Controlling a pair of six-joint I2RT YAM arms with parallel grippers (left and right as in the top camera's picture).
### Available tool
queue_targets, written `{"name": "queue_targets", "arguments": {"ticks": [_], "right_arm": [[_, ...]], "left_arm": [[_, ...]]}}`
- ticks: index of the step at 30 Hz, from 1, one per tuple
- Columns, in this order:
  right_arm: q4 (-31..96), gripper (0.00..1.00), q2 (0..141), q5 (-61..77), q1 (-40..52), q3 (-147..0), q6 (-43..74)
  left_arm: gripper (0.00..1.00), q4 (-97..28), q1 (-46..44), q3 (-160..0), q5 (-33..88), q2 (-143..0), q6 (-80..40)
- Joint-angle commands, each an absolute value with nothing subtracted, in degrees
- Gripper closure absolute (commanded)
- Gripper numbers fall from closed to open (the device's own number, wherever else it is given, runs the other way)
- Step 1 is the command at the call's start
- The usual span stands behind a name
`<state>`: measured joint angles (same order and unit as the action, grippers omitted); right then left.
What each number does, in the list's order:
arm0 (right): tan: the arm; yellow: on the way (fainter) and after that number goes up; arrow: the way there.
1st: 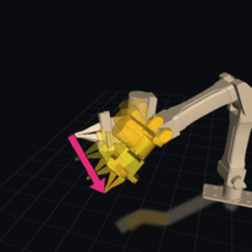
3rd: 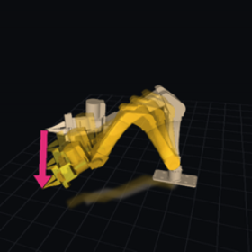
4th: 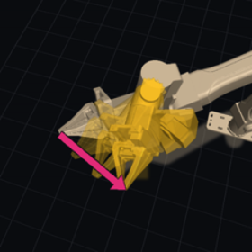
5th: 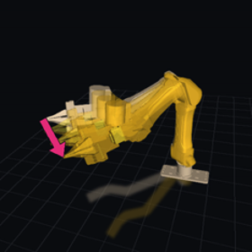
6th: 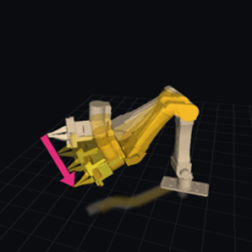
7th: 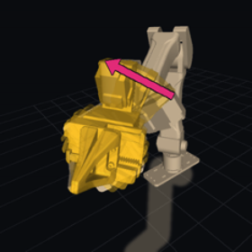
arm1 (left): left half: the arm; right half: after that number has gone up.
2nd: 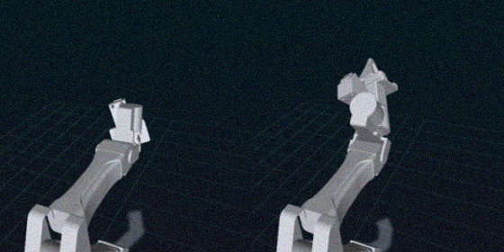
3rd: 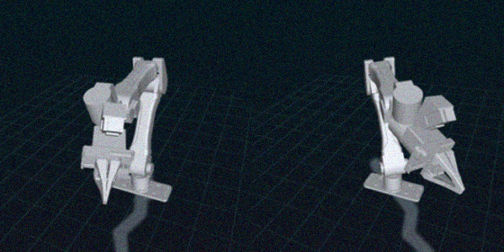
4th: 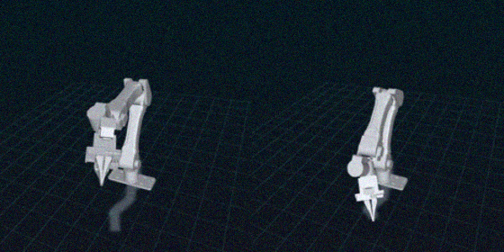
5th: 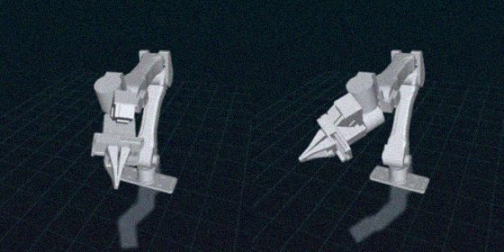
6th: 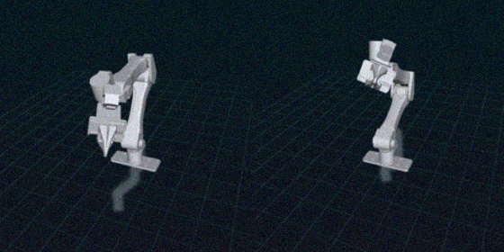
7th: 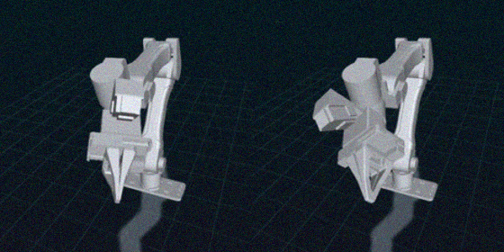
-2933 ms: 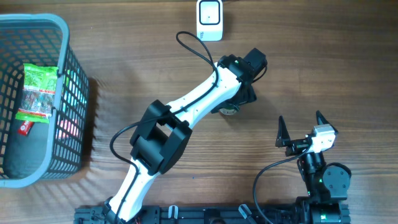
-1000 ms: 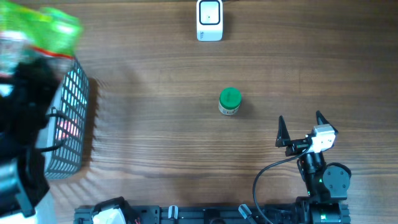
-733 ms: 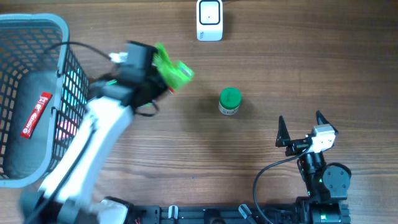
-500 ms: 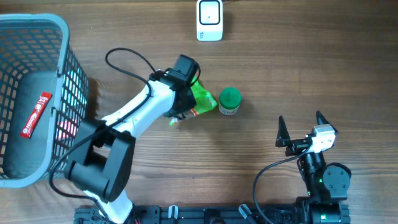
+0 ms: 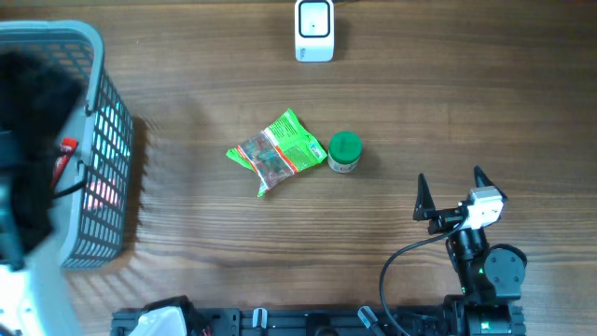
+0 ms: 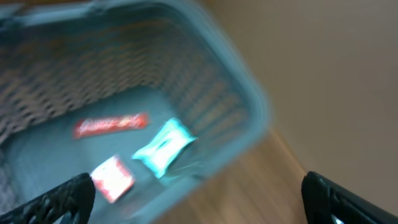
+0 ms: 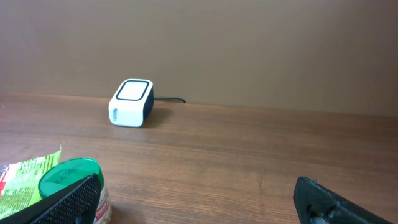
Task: Scan the item barcode
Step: 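Lift the green snack bag from the basket and place it on table, then grasp the white Kleenex pack in the basket and place it on table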
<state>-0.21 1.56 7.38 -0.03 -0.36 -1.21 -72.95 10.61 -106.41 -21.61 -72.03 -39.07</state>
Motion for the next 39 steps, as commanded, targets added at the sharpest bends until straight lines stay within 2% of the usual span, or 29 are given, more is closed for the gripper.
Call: {"name": "queue_targets", "arguments": {"ticks": [1,4,9,13,22,23,24,25,26,28,30,33,36,38,39], "right_arm": [[-0.4,0.00,1.3,7.0,0.0,-0.3,-1.3],[-0.4,0.00,1.3,7.1,0.0,-0.3,-1.3],[-0.4,0.00,1.3,7.0,0.0,-0.3,-1.4],[-0.4,0.00,1.3,7.1,0.0,-0.3,-1.3],[-0.4,0.00,1.3,7.0,0.0,-0.3,-1.3],[-0.4,0.00,1.3,7.1,0.0,-0.3,-1.4],[-0.4,0.00,1.3,7.0,0.0,-0.3,-1.3],[-0.4,0.01,1.3,7.0,0.0,-0.3,-1.3],[-0.4,0.00,1.3,7.0,0.0,-0.3,-1.3],[-0.4,0.00,1.3,7.0,0.0,-0.3,-1.4],[-0.4,0.00,1.3,7.0,0.0,-0.3,-1.3],[-0.4,0.00,1.3,7.0,0.0,-0.3,-1.3],[-0.4,0.01,1.3,7.0,0.0,-0.3,-1.3],[-0.4,0.00,1.3,7.1,0.0,-0.3,-1.3],[-0.4,0.00,1.3,7.0,0.0,-0.3,-1.3]], "left_arm": [[0.00,-77.8,31.7,-105.3,-8.6,-77.6,-44.0],[0.00,-81.6,39.6,-101.9,-5.3,-85.0,-50.5],[0.00,-79.2,40.2,-93.0,-0.9,-95.5,-53.2],[0.00,-69.5,40.2,-80.0,4.3,-98.9,-53.8],[0.00,-45.9,39.4,-58.0,4.2,-99.4,-54.5],[0.04,-45.2,39.4,-57.3,3.9,-99.4,-54.4],[0.21,-45.2,39.4,-57.2,3.8,-99.4,-54.1],[0.42,-45.3,39.4,-57.7,3.8,-99.3,-52.2],[0.55,-45.5,39.4,-58.3,3.8,-99.3,-50.7],[0.73,-48.5,39.4,-62.3,3.8,-98.7,-47.2],[0.78,-56.1,39.4,-72.1,3.6,-96.9,-45.4],[0.77,-66.9,39.4,-89.0,3.5,-94.5,-45.2],[0.77,-78.6,38.7,-113.8,3.7,-92.1,-45.2],[0.75,-83.0,35.4,-126.2,5.1,-90.8,-45.2],[0.75,-84.1,30.7,-130.8,5.6,-89.7,-45.2]]}}
